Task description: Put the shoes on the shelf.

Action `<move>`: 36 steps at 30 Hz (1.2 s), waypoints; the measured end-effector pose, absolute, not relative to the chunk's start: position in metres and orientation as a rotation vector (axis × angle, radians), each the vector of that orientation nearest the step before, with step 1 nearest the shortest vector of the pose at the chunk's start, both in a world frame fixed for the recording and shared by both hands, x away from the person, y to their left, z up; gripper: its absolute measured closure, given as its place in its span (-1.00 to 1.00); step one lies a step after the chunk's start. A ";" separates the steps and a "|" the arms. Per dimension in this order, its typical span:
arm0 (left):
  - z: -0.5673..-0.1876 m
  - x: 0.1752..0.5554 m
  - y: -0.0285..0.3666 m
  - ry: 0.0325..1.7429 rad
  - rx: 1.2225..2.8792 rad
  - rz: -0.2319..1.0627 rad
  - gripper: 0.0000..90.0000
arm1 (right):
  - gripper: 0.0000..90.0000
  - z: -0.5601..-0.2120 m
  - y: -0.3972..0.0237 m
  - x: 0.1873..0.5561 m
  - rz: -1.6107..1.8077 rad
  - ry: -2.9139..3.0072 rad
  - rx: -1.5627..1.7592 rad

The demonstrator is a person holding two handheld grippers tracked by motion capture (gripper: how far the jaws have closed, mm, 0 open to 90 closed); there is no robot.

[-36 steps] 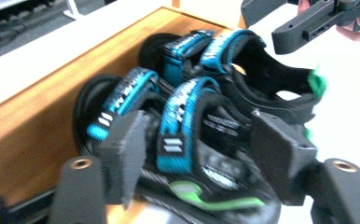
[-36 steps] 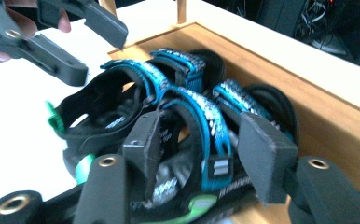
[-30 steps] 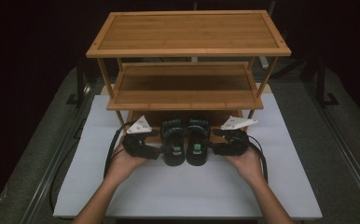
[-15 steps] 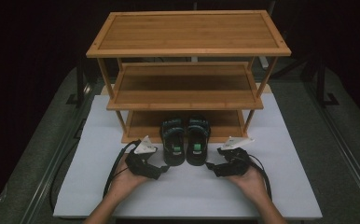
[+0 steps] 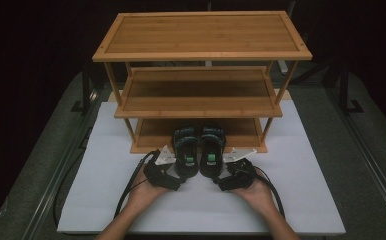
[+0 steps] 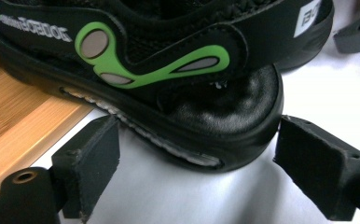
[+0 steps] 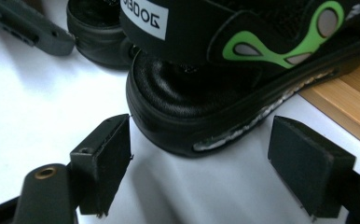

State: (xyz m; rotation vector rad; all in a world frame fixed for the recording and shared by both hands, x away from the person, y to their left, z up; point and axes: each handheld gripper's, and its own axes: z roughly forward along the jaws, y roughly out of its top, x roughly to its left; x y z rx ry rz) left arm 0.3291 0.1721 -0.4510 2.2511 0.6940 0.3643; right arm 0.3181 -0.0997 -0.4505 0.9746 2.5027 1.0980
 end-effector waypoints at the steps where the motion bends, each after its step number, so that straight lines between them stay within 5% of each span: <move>1: -0.451 0.330 0.171 0.694 2.254 0.370 -0.78 | -0.55 -0.451 -0.098 0.319 1.097 2.506 0.973; 22: -0.443 0.347 0.174 0.690 2.206 0.301 -0.87 | -0.57 -0.448 -0.099 0.333 1.172 2.489 0.989; 36: -0.434 0.369 0.175 0.659 2.203 0.323 -0.73 | -0.44 -0.439 -0.102 0.349 1.201 2.454 0.957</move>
